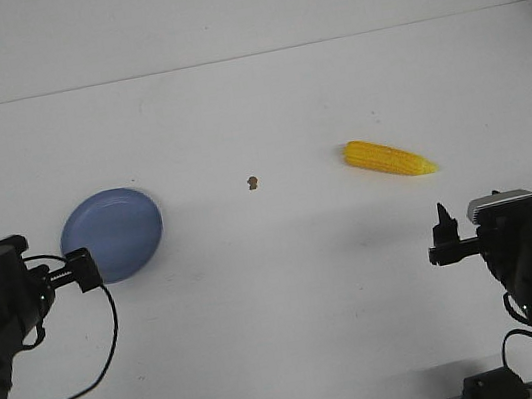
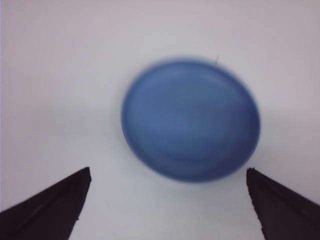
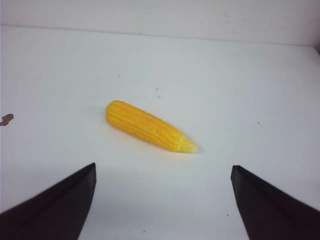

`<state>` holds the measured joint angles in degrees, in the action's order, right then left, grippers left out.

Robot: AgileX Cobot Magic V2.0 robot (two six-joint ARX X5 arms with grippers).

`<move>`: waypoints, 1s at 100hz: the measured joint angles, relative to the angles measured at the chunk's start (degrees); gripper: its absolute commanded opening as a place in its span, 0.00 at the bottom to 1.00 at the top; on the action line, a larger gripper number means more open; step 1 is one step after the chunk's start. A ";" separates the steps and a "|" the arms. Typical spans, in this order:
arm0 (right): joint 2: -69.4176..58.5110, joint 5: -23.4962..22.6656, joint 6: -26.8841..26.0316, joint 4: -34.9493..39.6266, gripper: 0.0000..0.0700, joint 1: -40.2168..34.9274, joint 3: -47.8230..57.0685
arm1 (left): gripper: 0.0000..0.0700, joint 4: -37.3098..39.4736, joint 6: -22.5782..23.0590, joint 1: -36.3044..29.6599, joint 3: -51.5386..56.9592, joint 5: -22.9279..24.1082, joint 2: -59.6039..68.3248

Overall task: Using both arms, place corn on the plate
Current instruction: 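Grasp the rim of the blue plate with the left gripper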

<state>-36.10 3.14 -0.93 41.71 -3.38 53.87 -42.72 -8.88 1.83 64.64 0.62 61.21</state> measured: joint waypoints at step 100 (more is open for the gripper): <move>0.00 0.00 0.00 0.00 0.81 0.00 0.00 | 1.00 9.09 -2.64 14.38 10.67 -17.00 40.87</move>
<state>-36.10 3.14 -0.93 41.71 -3.38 53.87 -33.63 -11.53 16.21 75.31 -16.38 102.08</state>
